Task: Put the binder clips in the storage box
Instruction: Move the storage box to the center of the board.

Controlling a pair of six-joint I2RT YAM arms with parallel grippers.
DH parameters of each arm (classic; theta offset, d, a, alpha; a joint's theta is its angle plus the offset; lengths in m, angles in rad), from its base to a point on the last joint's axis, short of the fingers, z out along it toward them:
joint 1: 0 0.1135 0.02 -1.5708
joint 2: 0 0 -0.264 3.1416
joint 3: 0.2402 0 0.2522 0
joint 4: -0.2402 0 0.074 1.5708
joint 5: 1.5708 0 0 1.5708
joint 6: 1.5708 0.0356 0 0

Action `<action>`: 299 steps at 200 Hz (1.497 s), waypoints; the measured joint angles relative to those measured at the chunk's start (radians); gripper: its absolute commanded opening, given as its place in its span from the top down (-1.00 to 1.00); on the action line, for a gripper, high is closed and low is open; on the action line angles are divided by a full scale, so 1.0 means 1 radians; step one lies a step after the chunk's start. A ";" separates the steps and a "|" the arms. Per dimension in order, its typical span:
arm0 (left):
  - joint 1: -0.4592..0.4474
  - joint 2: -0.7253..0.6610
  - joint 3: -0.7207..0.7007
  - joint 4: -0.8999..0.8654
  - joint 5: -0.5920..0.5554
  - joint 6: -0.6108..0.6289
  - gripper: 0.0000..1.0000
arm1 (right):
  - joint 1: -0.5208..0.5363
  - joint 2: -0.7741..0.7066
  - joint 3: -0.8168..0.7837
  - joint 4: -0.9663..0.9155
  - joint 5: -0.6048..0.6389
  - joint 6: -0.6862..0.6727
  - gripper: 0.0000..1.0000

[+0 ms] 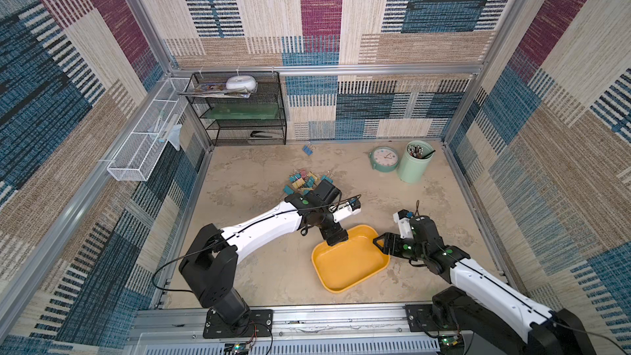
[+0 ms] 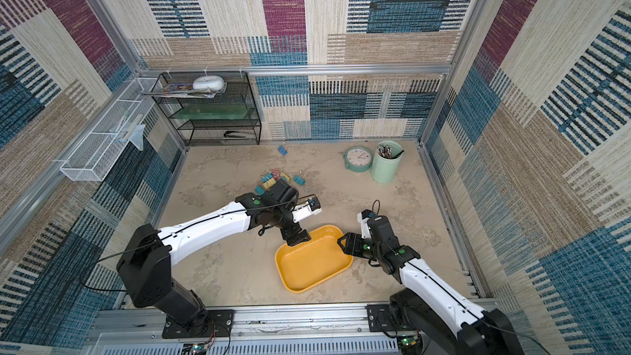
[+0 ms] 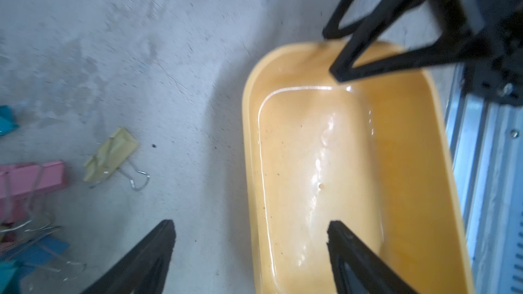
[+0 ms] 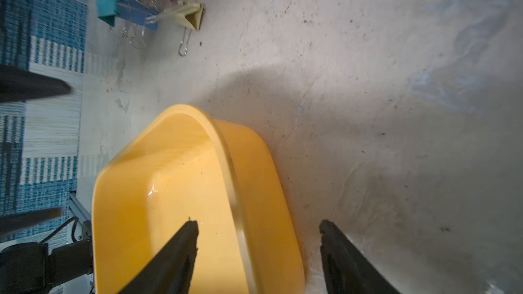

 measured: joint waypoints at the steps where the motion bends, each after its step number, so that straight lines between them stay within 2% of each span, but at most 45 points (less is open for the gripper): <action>1: 0.000 -0.006 -0.003 0.006 -0.003 -0.006 -0.98 | 0.003 0.006 0.002 0.002 0.003 -0.002 -0.21; 10: 0.000 -0.066 -0.040 0.056 -0.047 -0.077 -0.98 | 0.026 0.067 0.031 0.014 0.031 -0.019 -0.05; 37: 0.001 -0.286 -0.231 0.196 -0.222 -0.266 -0.98 | 0.080 0.212 0.102 0.044 0.148 -0.063 0.25; 68: 0.013 -0.521 -0.499 0.328 -0.474 -0.452 -0.99 | 0.164 0.262 0.115 0.050 0.246 -0.075 0.43; 89: 0.013 -0.631 -0.615 0.391 -0.606 -0.510 -0.99 | 0.224 0.269 0.126 0.040 0.314 -0.058 0.55; 105: 0.014 -0.687 -0.681 0.437 -0.691 -0.533 -0.98 | 0.277 0.259 0.130 0.012 0.369 -0.028 0.55; 137: 0.032 -0.768 -0.789 0.497 -0.795 -0.531 -0.98 | 0.381 0.223 0.129 -0.063 0.460 0.060 0.61; 153: 0.051 -0.790 -0.810 0.502 -0.817 -0.534 -0.98 | 0.436 0.208 0.129 -0.113 0.507 0.130 0.55; 160: 0.058 -0.797 -0.811 0.504 -0.820 -0.538 -0.99 | 0.467 0.203 0.129 -0.133 0.523 0.166 0.44; 184: 0.065 -0.808 -0.814 0.527 -0.824 -0.547 -0.98 | 0.536 0.203 0.132 -0.170 0.557 0.251 -0.16; 202: 0.066 -0.807 -0.816 0.533 -0.824 -0.551 -0.98 | 0.545 0.194 0.178 -0.237 0.601 0.284 -0.32; 218: 0.067 -0.807 -0.820 0.534 -0.822 -0.556 -0.98 | 0.548 0.163 0.258 -0.288 0.695 0.293 -0.51; 235: 0.068 -0.806 -0.827 0.544 -0.813 -0.558 -0.99 | 0.529 0.130 0.338 -0.271 0.784 0.194 -0.65; 259: 0.068 -0.797 -0.838 0.560 -0.789 -0.557 -0.98 | 0.457 0.187 0.430 -0.165 0.775 -0.043 -0.44; 271: 0.068 -0.790 -0.838 0.571 -0.777 -0.547 -0.98 | 0.416 0.312 0.528 -0.124 0.730 -0.171 -0.32; 299: 0.068 -0.773 -0.838 0.587 -0.742 -0.534 -0.99 | 0.390 0.622 0.764 -0.115 0.637 -0.409 -0.30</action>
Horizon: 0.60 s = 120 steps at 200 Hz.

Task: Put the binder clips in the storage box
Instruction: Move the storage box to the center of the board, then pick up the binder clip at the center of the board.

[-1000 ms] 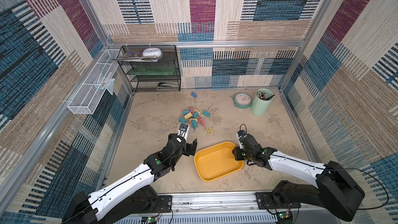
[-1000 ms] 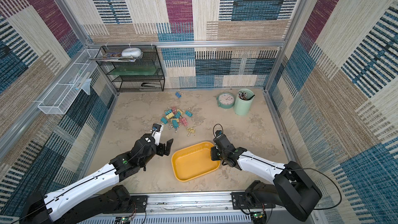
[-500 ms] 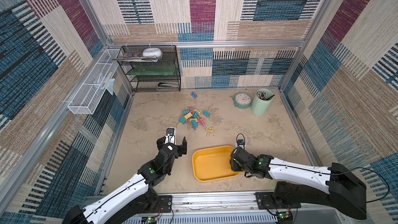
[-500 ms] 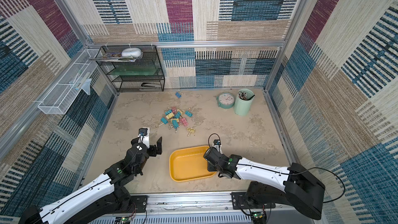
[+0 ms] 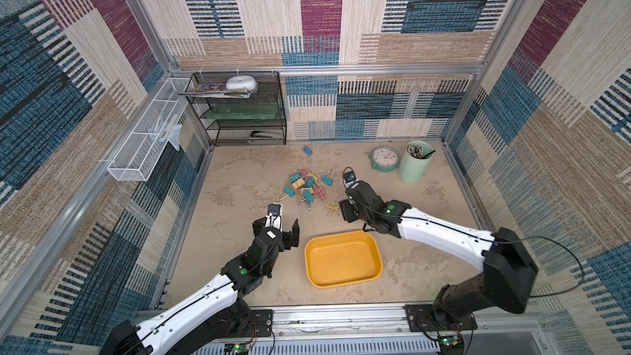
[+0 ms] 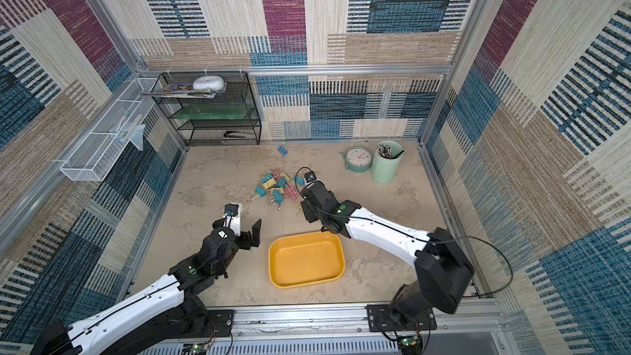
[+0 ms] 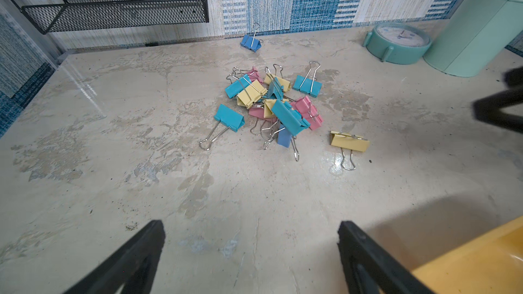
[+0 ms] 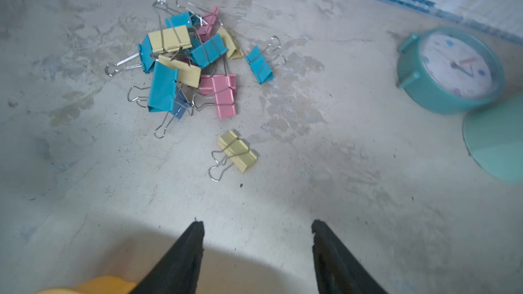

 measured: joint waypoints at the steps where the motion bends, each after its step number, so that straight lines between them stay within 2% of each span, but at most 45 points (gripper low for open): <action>1: 0.000 0.001 0.000 0.000 0.001 0.000 -0.99 | 0.000 0.009 0.007 -0.001 -0.002 -0.005 -0.30; 20: 0.000 0.006 0.000 0.000 0.000 0.000 -0.98 | -0.011 0.188 0.149 -0.029 -0.027 -0.109 -0.29; 40: 0.002 0.004 0.000 0.000 -0.007 0.000 -0.99 | -0.021 0.311 0.233 -0.061 -0.037 -0.185 -0.26; 58: 0.003 0.002 0.000 0.000 -0.013 0.000 -0.98 | -0.023 0.388 0.290 -0.080 -0.050 -0.230 -0.09; 77: 0.004 0.004 0.000 0.000 -0.015 0.000 -0.98 | -0.023 0.447 0.333 -0.093 -0.051 -0.253 0.26; 83: 0.004 0.005 0.000 0.000 -0.015 0.000 -0.98 | -0.022 0.457 0.339 -0.098 -0.051 -0.257 0.24; 101: 0.005 0.014 0.000 0.001 -0.014 0.000 -0.98 | -0.022 0.469 0.354 -0.114 -0.047 -0.259 0.02; 120: 0.005 0.027 0.000 0.002 -0.014 0.000 -0.98 | -0.023 0.458 0.350 -0.117 -0.046 -0.261 0.05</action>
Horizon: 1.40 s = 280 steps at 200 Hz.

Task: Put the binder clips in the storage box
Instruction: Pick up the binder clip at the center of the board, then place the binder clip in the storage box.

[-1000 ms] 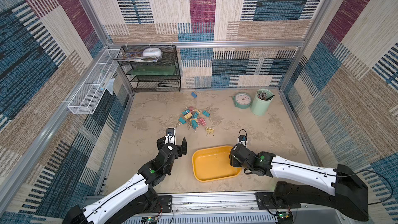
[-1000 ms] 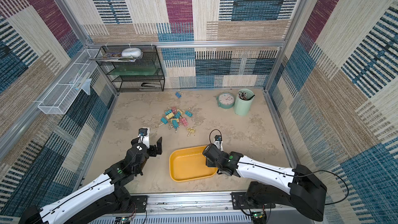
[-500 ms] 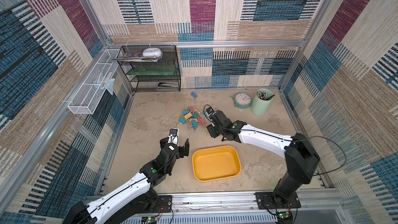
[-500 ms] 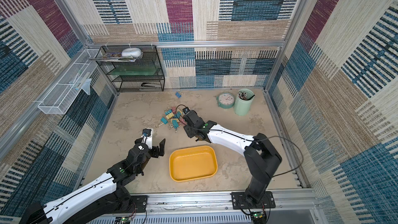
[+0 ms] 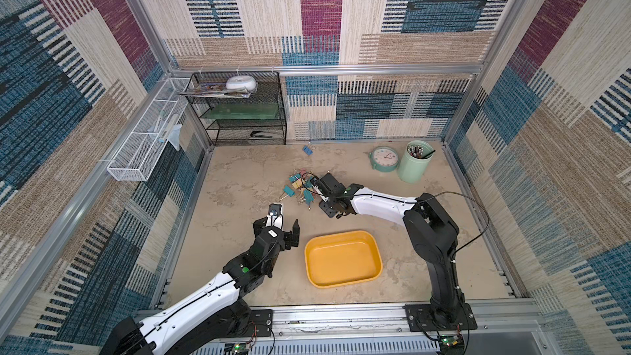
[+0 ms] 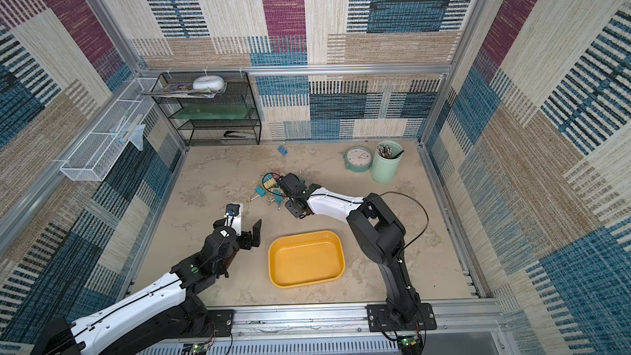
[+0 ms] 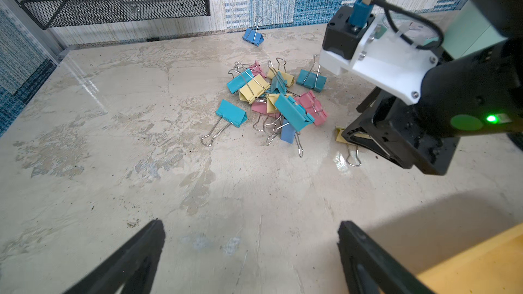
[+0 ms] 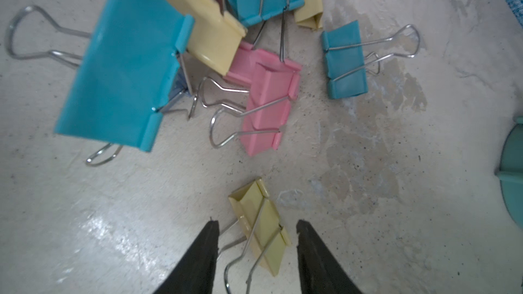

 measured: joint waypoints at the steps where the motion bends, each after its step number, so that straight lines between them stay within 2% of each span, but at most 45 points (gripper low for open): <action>1: 0.000 0.000 0.000 0.000 0.000 0.000 -0.99 | 0.000 -0.001 -0.001 0.000 0.000 0.000 0.06; 19: 0.000 0.008 0.002 0.000 0.000 0.000 -0.98 | 0.000 -0.023 -0.027 -0.001 0.002 -0.002 0.12; 40: 0.000 0.010 0.002 0.004 0.001 0.000 -0.99 | 0.000 -0.033 -0.047 -0.001 0.002 -0.007 0.33; 53: 0.000 0.010 0.002 0.005 0.001 0.000 -0.99 | 0.000 -0.031 -0.049 -0.002 0.002 -0.010 0.50; 71: 0.000 0.011 0.001 0.006 0.004 0.000 -0.98 | 0.000 -0.026 -0.047 0.005 0.003 -0.011 0.83; 88: 0.002 0.011 0.000 0.009 0.004 0.000 -0.99 | 0.001 -0.031 -0.038 0.031 0.040 -0.012 1.00; 121: 0.002 0.004 0.000 0.011 0.005 0.001 -0.98 | 0.000 -0.105 -0.067 0.045 0.048 0.012 1.00; 152: 0.002 -0.020 -0.015 0.039 0.051 0.016 -0.98 | 0.001 -0.369 -0.214 0.116 0.016 0.109 1.00; 171: 0.002 -0.047 -0.037 0.059 0.092 0.031 -0.99 | 0.000 -0.604 -0.388 0.213 -0.063 0.224 1.00; 188: 0.002 -0.074 -0.055 0.080 0.122 0.041 -0.99 | 0.000 -0.809 -0.600 0.349 -0.195 0.369 1.00; 212: 0.002 -0.108 -0.074 0.102 0.130 0.041 -0.98 | 0.013 -0.966 -0.888 0.561 -0.357 0.608 1.00; 239: 0.002 -0.127 -0.085 0.114 0.126 0.040 -0.98 | 0.090 -0.980 -1.065 0.702 -0.441 0.822 1.00; 280: 0.002 -0.124 -0.085 0.116 0.096 0.033 -0.98 | 0.187 -0.791 -1.061 0.815 -0.456 0.958 1.00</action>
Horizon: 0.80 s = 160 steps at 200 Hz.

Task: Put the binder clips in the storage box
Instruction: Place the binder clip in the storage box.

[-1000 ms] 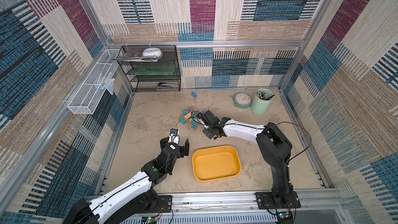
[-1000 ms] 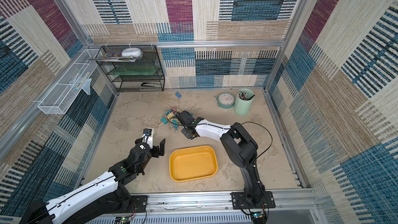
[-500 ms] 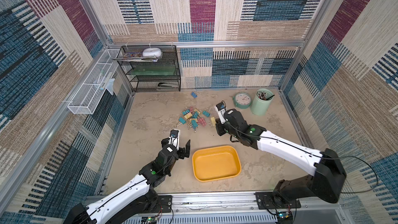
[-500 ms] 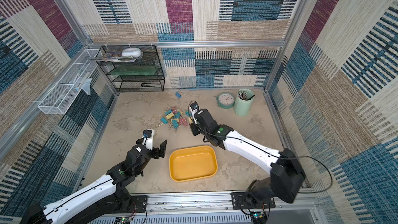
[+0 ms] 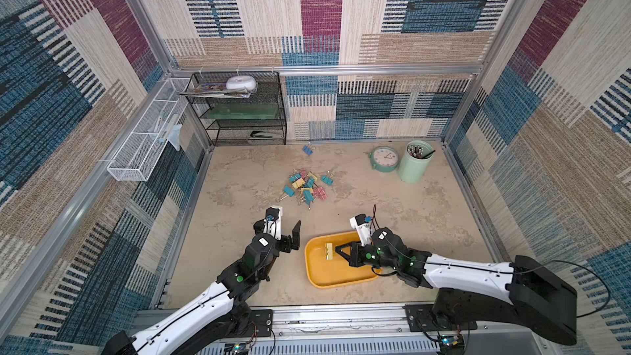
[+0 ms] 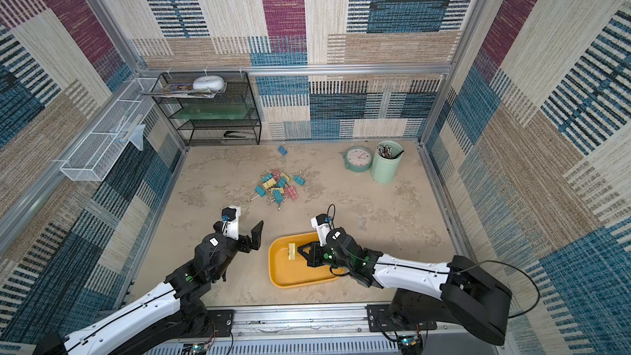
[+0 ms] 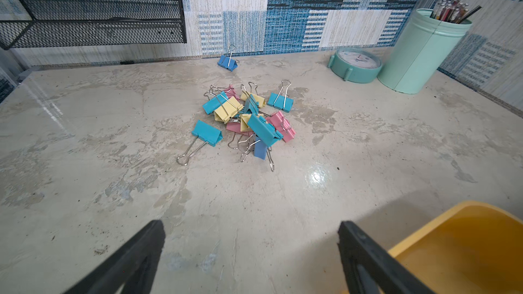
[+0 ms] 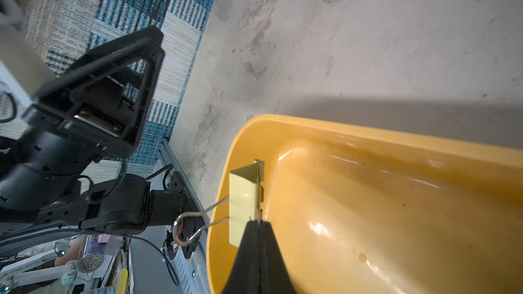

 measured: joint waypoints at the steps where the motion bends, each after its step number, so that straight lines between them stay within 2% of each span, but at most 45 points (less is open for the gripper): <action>1: 0.000 0.000 0.000 0.000 0.000 0.000 -0.98 | 0.002 0.005 0.002 0.001 0.000 0.001 1.00; 50: 0.001 0.013 0.000 0.000 -0.023 0.000 -0.98 | 0.041 0.291 0.087 0.100 -0.004 0.034 1.00; 79: 0.001 0.039 0.007 0.000 -0.030 0.000 -0.99 | 0.046 0.369 0.095 0.168 -0.009 0.051 0.96; 119: 0.001 0.057 0.013 0.000 -0.032 -0.001 -0.99 | 0.052 0.360 0.095 0.146 0.021 0.056 0.41; 160: 0.014 0.078 0.056 -0.029 -0.019 -0.040 -0.98 | 0.062 0.224 0.096 -0.003 0.111 0.030 -0.22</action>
